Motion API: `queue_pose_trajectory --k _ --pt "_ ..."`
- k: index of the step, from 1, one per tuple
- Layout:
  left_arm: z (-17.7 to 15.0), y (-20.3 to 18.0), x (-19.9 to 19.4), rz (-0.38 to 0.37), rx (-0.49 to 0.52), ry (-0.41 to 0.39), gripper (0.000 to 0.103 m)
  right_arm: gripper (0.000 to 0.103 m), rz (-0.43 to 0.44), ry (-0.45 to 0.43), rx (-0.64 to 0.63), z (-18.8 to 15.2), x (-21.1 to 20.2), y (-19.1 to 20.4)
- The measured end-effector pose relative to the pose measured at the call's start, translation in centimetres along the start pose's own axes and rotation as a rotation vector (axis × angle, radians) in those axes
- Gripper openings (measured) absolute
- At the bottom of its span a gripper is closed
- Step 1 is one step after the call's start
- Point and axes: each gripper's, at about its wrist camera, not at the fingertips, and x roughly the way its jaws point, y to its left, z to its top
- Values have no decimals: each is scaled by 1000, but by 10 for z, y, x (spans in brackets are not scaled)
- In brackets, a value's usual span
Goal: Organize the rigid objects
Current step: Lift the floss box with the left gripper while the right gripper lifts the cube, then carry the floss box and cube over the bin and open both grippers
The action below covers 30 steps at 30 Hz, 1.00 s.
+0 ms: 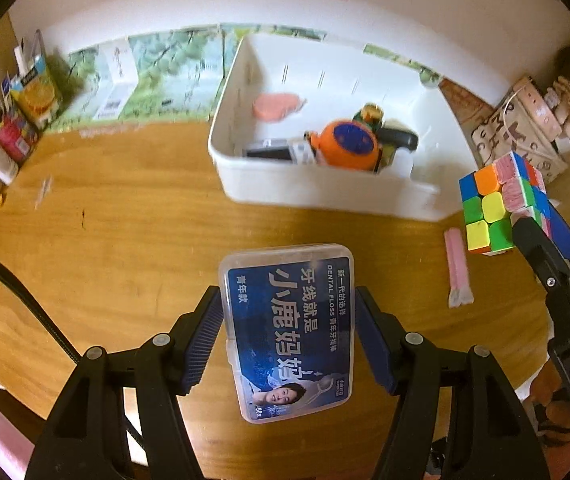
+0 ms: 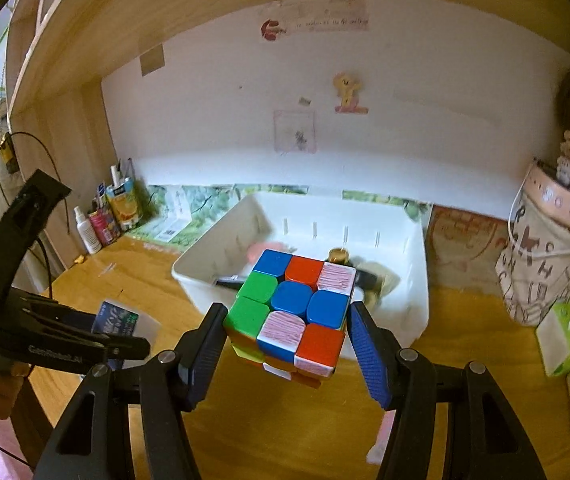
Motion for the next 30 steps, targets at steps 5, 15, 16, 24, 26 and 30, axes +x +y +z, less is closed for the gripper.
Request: queue_pose_trajectory --k 5,15,16,24,26,30 --pt "22 -4 -6 -6 26 -43 68 62 -30 -26 -11 18 7 -8" --pt "72 -6 2 -18 30 -94 68 62 -70 -53 -24 48 34 -21" --pt "76 -6 3 -20 29 -99 68 62 -70 -52 -23 51 37 -22" --pt "108 -9 16 -66 37 -141 68 59 -84 -48 -1 66 67 -31" --pt "112 -10 22 -83 50 -162 68 58 -90 -42 10 69 76 -35" --pt "119 -8 30 -137 48 -200 68 56 -92 -12 28 69 95 -41"
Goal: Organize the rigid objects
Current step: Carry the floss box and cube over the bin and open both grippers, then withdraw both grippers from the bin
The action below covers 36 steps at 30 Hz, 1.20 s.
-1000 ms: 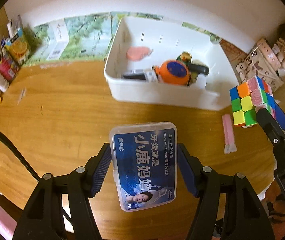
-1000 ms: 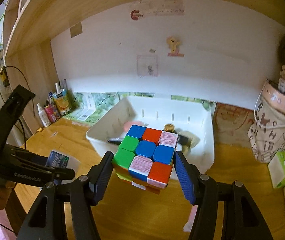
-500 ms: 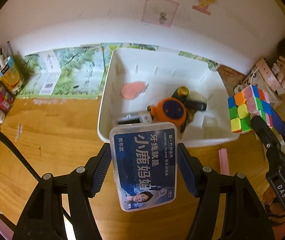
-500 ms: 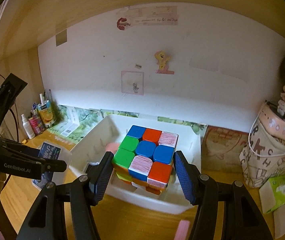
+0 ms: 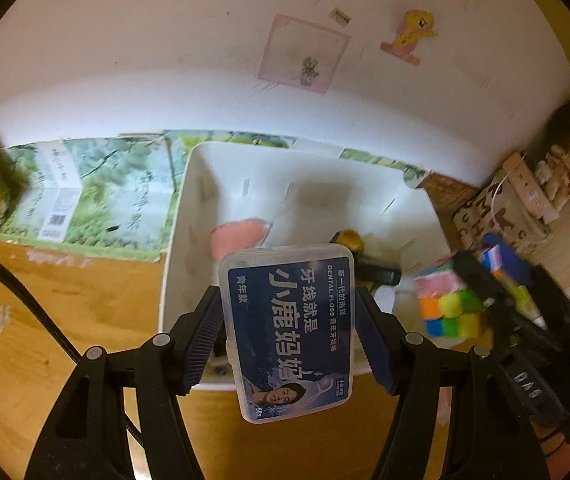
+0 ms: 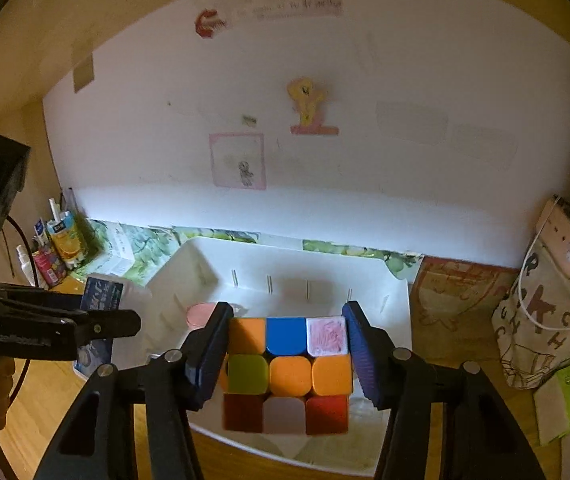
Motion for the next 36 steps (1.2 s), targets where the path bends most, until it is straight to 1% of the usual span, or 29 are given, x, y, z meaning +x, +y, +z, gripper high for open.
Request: queue_pose_trajectory --k 4,5,6,11,14,15,16,19,23,28,30,34,36 --pt "5 -1 3 -16 25 -78 69 56 -6 29 5 -4 15 -3" --pt "5 -1 3 -20 28 -88 69 55 -5 38 9 -5 19 -4" --pt "6 -1 5 -28 28 -102 69 51 -10 42 9 -5 22 -4" --pt "9 3 12 -47 -10 -122 69 51 -3 -16 5 0 20 -6" --pt "9 3 9 -63 -15 -144 69 51 -9 -18 -7 3 21 -5" --pt "10 2 8 -62 -9 -149 72 51 -8 -17 -11 3 21 -4" --pt "10 2 8 -59 -6 -148 77 52 -8 -16 -16 3 21 -4" --pt "10 0 8 -28 9 -136 78 53 -11 -14 -19 3 21 -3" --pt "3 -2 2 -15 15 -133 79 61 -4 -24 -8 4 13 -3" --pt "-6 -6 -14 -15 12 -151 82 63 -11 -35 -7 4 -4 -4" --pt "-10 -9 -23 -11 15 -160 82 68 -15 -41 -4 3 -13 -5" --pt "-20 -14 -42 1 24 -182 83 71 -28 -56 4 -1 -35 -7" --pt "-25 -17 -50 7 28 -193 83 75 -35 -59 12 -4 -44 -8"
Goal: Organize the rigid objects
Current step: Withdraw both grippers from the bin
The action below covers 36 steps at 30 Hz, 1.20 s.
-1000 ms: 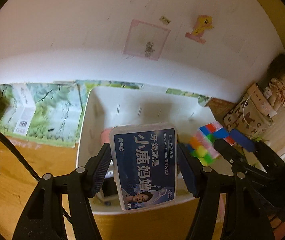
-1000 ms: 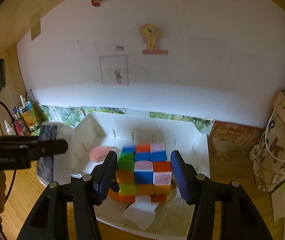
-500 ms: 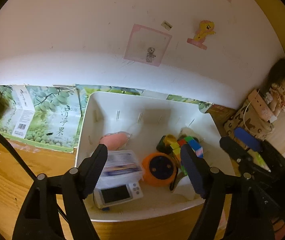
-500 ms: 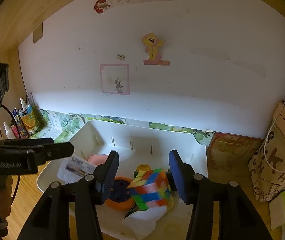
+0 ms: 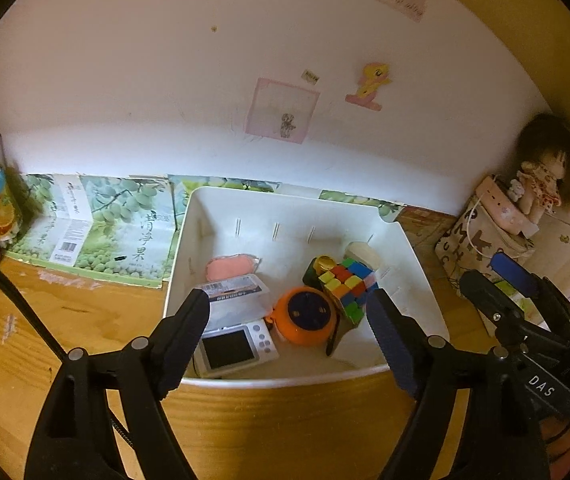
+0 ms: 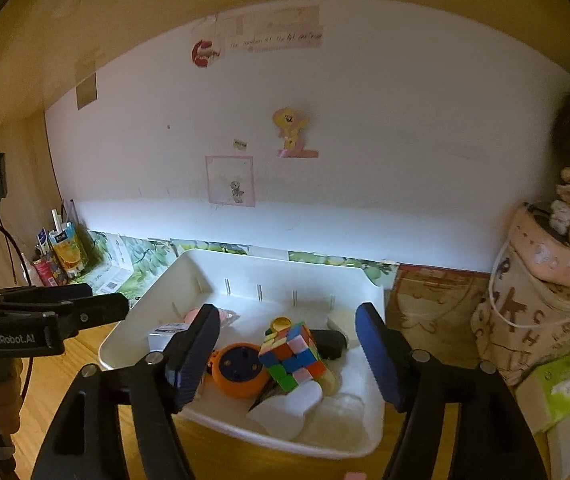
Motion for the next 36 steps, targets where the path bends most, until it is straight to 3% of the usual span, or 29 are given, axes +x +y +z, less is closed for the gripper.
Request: queue_pose_trajectory --k 16,27,36 --pt "-57 -9 -71 13 -36 -51 84 81 -59 4 56 -42 -81 -17" --pt "-113 6 -98 53 -130 7 84 81 -69 99 67 -101 -107 -13" --pt "-150 4 -113 56 -143 94 84 81 -83 237 124 -135 -99 -15"
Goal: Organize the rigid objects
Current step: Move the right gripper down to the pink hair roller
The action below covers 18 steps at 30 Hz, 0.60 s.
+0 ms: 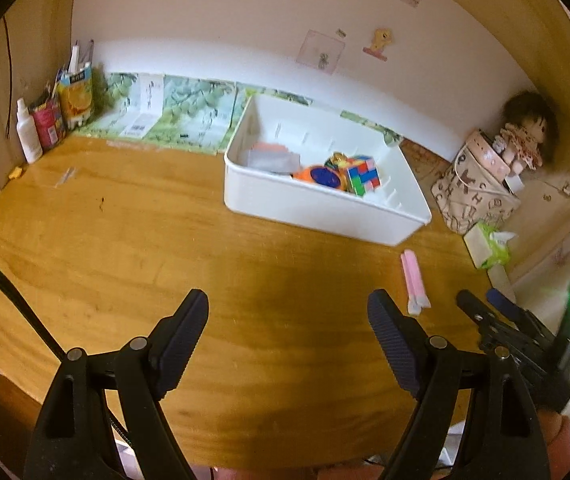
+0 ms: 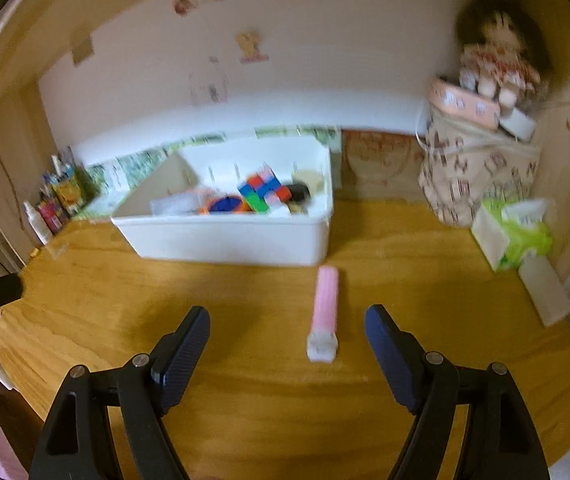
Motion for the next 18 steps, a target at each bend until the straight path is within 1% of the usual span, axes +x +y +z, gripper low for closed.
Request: queue_pose_trajectory --k 7,12,14,18 --pt "2 -10 -2 -13 51 28 84 81 -19 145 58 -9 24 -8" --pt "9 -16 6 -53 42 57 84 81 -5 212 130 -7 42 -16" --pt "13 -20 9 -64 56 60 84 81 -13 238 155 -3 51 -19" --pt "22 -25 14 -60 99 57 84 81 -25 277 199 5 69 -25"
